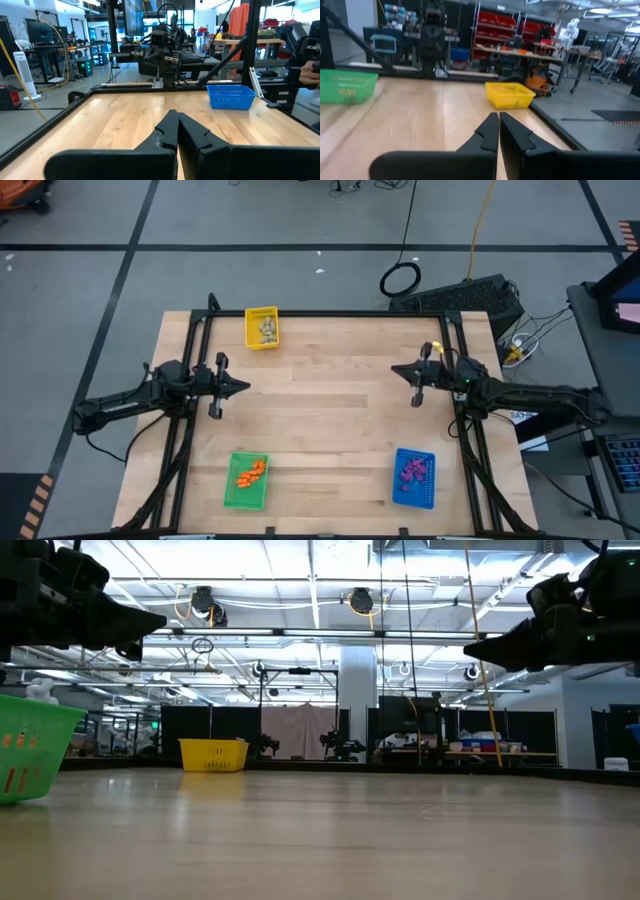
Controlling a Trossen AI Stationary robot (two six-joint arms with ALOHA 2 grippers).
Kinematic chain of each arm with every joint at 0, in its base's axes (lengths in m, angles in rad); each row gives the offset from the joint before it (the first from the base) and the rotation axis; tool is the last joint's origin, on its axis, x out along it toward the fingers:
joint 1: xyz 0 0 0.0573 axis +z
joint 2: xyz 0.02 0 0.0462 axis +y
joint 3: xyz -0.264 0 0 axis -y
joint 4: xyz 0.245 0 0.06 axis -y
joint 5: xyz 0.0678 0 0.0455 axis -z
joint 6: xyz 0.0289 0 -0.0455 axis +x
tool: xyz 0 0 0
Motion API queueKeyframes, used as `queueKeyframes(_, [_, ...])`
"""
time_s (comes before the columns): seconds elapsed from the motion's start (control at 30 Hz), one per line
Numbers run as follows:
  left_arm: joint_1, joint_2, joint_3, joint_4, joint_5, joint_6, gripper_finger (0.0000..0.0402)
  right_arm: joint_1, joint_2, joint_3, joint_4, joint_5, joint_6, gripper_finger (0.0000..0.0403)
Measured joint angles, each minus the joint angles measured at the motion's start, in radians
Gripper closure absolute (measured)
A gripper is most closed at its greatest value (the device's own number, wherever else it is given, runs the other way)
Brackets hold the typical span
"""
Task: Sort Halloween decoration
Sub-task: Return to Home Position
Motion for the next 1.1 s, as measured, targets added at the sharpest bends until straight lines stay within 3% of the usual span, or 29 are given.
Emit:
queueKeyframes(0.4, [0.0,0.0,0.0,0.0,0.0,0.0,0.0393,-0.004,-0.105,-0.002,0.034,0.002,0.063,0.0403])
queueKeyframes(0.57, [0.0,0.0,0.0,0.0,0.0,0.0,0.0393,-0.023,-0.245,-0.002,-0.015,0.005,0.088,0.0403])
queueKeyframes(0.8, [0.0,0.0,0.0,0.001,0.0,0.0,0.0393,-0.032,-0.496,-0.003,-0.223,0.056,0.097,0.0403])
queueKeyframes(1.1, [0.0,-0.002,0.0,-0.002,-0.008,0.0,0.0393,-0.034,-0.494,0.007,-0.21,-0.022,0.149,0.0403])
